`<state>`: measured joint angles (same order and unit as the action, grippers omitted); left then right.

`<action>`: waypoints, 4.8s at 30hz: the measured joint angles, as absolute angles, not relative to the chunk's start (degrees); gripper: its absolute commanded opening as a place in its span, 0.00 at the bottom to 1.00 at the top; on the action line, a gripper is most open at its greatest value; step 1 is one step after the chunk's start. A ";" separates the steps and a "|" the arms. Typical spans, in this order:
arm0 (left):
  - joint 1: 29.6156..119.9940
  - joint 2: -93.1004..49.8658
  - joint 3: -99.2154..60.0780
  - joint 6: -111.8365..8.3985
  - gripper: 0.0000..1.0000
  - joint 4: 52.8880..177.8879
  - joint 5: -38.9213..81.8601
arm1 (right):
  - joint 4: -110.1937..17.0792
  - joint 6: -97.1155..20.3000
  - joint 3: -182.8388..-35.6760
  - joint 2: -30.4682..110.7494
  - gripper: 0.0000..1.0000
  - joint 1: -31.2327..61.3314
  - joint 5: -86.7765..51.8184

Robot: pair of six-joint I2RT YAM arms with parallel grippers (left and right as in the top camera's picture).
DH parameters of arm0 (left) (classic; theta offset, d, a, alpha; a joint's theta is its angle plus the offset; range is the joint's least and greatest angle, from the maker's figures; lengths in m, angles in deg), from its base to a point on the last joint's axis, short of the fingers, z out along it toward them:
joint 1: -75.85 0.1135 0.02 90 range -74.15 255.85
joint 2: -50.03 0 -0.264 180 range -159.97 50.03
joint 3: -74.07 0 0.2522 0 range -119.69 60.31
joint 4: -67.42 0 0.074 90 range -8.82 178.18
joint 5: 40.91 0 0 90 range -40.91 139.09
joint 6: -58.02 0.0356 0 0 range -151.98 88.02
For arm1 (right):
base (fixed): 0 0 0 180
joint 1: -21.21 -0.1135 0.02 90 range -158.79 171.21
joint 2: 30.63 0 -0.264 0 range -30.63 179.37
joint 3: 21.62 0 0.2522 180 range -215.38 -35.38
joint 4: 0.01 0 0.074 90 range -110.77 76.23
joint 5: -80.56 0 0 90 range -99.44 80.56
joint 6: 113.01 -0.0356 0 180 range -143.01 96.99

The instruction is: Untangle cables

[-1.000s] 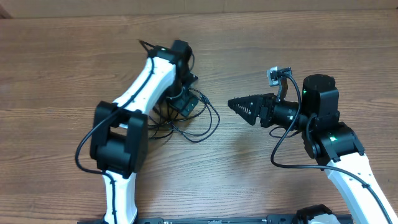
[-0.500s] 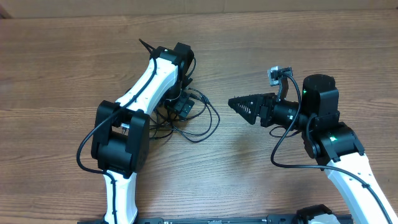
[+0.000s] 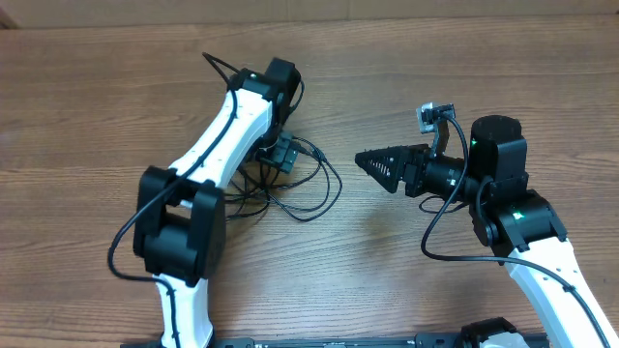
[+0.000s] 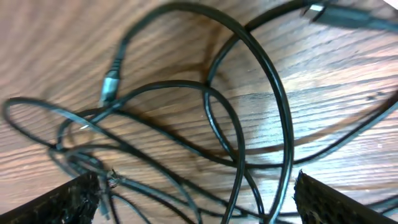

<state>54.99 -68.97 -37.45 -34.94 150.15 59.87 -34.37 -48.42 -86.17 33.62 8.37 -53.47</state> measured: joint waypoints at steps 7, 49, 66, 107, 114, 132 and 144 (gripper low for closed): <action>54.99 -67.29 -37.54 -35.10 0.99 149.23 57.93 | -34.33 -48.44 -86.17 33.64 0.76 8.37 -52.83; 54.95 -67.29 -22.65 -51.66 0.51 141.71 59.19 | -36.93 -48.44 -86.17 33.66 0.76 8.35 -51.39; 55.60 -67.27 -22.63 -52.84 0.04 144.88 59.46 | -36.95 -48.46 -86.17 33.66 0.76 8.37 -51.35; 56.02 -67.18 -93.49 -43.66 0.36 174.50 45.93 | -38.28 -35.89 -86.17 33.68 0.90 8.37 -52.48; 56.02 -67.18 -93.07 -42.75 0.55 177.78 47.15 | -40.67 -35.61 -86.17 33.68 0.91 8.35 -52.48; 56.02 -66.98 -57.10 -42.51 0.88 172.27 57.10 | -42.96 -35.33 -86.17 33.68 0.95 8.37 -50.93; 56.08 -66.98 -37.03 -46.03 0.87 151.42 61.84 | -44.30 -35.22 -86.17 33.68 0.95 8.37 -50.30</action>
<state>56.08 -66.98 -37.03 -46.03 151.42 61.84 -44.30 -35.22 -86.17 33.68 8.37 -50.30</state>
